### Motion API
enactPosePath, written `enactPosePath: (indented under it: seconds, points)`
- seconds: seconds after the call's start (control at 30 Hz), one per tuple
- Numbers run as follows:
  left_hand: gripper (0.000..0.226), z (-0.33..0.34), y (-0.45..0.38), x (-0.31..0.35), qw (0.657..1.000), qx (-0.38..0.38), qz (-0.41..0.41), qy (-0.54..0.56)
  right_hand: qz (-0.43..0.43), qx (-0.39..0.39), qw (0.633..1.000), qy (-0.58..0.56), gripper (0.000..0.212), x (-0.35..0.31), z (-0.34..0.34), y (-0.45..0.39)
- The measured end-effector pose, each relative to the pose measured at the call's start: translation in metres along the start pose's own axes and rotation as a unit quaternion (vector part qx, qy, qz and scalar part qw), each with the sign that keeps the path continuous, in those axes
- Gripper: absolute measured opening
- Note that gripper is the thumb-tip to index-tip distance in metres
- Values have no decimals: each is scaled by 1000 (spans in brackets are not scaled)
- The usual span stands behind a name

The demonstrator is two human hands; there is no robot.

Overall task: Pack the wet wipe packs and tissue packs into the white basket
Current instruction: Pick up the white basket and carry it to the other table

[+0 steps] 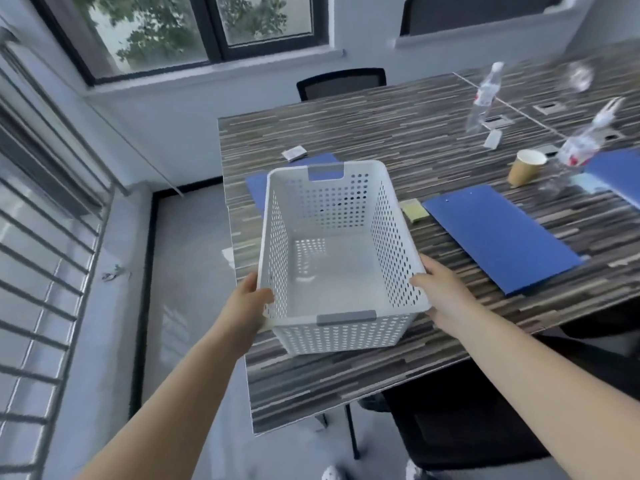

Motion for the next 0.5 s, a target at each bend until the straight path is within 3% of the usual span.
enactPosePath:
  seconds: [0.27,0.5]
  points:
    - [53,16,4,13,997,-61,50,-21,-35,45,998,-5,57,8,-27,29]
    - [58,82,25,43,983,-146,108,-31,-72,106,991,-39,58,17,-97,76]
Point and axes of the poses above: each hand's wrist, its own y-axis away from the middle knuckle, its own z-axis out of the palm, x = y × z, the point moved 5 cm from there along -y, towards the middle knuckle, and after that the axes turned 9 degrees about z, right-handed, at the moved point
